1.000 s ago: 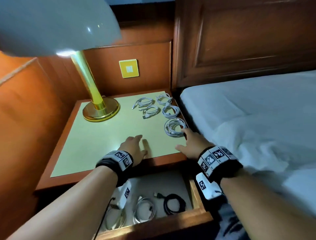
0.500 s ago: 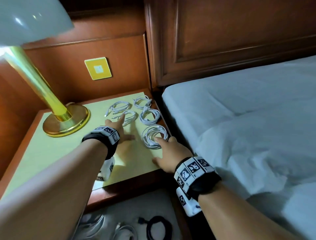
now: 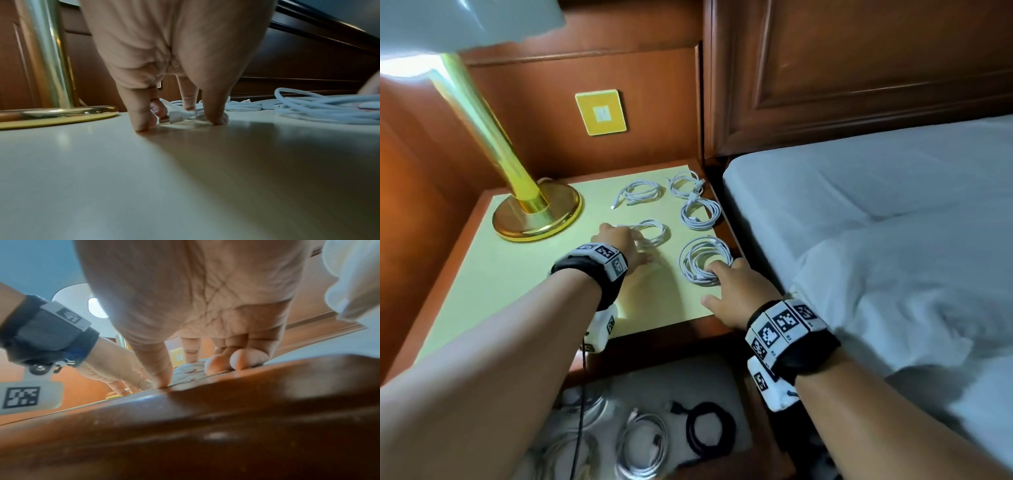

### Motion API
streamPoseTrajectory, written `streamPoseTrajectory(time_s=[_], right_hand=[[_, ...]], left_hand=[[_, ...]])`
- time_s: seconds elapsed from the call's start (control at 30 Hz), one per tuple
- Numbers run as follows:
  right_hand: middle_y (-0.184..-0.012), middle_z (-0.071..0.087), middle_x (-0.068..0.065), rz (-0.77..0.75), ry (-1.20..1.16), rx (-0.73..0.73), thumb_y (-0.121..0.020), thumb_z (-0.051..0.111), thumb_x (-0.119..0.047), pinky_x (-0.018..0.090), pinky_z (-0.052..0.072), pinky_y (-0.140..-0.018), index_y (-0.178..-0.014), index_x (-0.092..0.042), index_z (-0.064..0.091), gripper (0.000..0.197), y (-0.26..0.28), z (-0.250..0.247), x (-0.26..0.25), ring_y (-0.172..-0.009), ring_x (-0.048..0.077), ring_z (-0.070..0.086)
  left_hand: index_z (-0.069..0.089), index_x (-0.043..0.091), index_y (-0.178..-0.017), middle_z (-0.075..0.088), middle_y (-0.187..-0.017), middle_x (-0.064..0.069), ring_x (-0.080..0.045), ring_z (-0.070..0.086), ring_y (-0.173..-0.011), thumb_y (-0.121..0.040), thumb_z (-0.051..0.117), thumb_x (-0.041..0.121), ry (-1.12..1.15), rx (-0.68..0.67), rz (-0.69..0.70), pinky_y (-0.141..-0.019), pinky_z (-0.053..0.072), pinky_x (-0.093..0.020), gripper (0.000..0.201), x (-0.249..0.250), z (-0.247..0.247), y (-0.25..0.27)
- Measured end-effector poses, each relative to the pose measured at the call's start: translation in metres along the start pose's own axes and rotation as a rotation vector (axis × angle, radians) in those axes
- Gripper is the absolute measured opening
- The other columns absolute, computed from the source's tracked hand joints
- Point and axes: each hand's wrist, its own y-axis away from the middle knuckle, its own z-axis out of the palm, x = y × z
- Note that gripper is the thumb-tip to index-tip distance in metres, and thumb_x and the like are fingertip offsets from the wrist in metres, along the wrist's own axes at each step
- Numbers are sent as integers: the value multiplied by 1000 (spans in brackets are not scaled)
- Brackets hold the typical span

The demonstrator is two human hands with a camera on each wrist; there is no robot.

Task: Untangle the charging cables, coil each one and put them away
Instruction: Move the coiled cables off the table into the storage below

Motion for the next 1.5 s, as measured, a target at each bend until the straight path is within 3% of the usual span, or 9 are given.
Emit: streamPoseTrajectory(time_s=[0.13, 0.27, 0.37, 0.5, 0.6, 0.67, 0.93, 1.23, 1.5], right_hand=[[-138, 42, 8, -28, 26, -8, -91, 59, -47, 42, 48, -98, -141, -33, 41, 55, 11, 5, -5, -120, 30, 52], [-138, 43, 5, -114, -3, -69, -88, 65, -46, 41, 47, -102, -134, -34, 48, 50, 17, 7, -13, -121, 27, 54], [-132, 39, 4, -106, -23, -52, -81, 70, -54, 40, 48, -101, -133, -35, 48, 59, 20, 8, -20, -117, 27, 55], [-132, 25, 6, -83, 21, 96, -67, 75, -69, 42, 41, -106, -149, -36, 23, 102, 15, 15, -26, -125, 30, 40], [-156, 9, 8, -70, 43, 45, -70, 70, -73, 48, 28, -114, -155, -38, -6, 120, 8, 18, -29, -142, 36, 22], [-163, 6, 5, -84, 50, 28, -73, 65, -74, 50, 25, -115, -154, -39, -14, 119, 4, 17, -29, -147, 34, 16], [-150, 34, 2, -146, 38, 84, -78, 65, -67, 41, 33, -109, -156, -38, 14, 98, -5, 22, -34, -135, 29, 32], [-134, 46, 4, -162, 26, 92, -75, 69, -58, 37, 44, -101, -150, -40, 30, 86, 10, 21, -33, -126, 27, 43], [-120, 59, 5, -169, -142, 92, -54, 65, -76, 35, 49, -100, -140, -40, 46, 96, 35, 20, -25, -114, 21, 59]], left_hand=[[71, 36, -115, 48, -118, -7, -29, 61, -98, -81, 77, 51, 74, -1, 16, -93, 51, -35, 38, -32, 5, 37], [77, 36, -106, 56, -99, -3, -19, 58, -80, -76, 81, 48, 61, -8, 75, -77, 48, -28, 33, -67, 5, 79], [76, 35, -104, 47, -95, 2, -20, 52, -92, -72, 81, 57, 30, 66, 58, -78, 48, -32, 39, -77, -1, 110], [54, 28, -128, 41, -121, -4, -26, 37, -118, -65, 76, 70, -97, 141, 87, -85, 46, -38, 79, -66, -9, 123], [24, 27, -153, 29, -150, -9, -33, 31, -136, -65, 74, 74, -128, -3, 50, -103, 42, -47, 112, -56, -7, 111], [13, 29, -157, 29, -154, -10, -35, 37, -136, -66, 71, 77, -143, -111, 10, -105, 42, -47, 118, -53, -4, 103], [48, 37, -140, 47, -131, -4, -30, 54, -117, -75, 69, 67, -102, -141, 3, -87, 48, -35, 75, -57, -1, 92], [56, 38, -128, 50, -124, -1, -25, 58, -109, -68, 79, 55, -35, -153, -1, -81, 49, -32, 66, -68, 0, 99], [54, 33, -127, 54, -116, 2, -23, 57, -103, -64, 82, 42, 7, -104, 6, -82, 51, -34, 69, -82, 1, 130]])
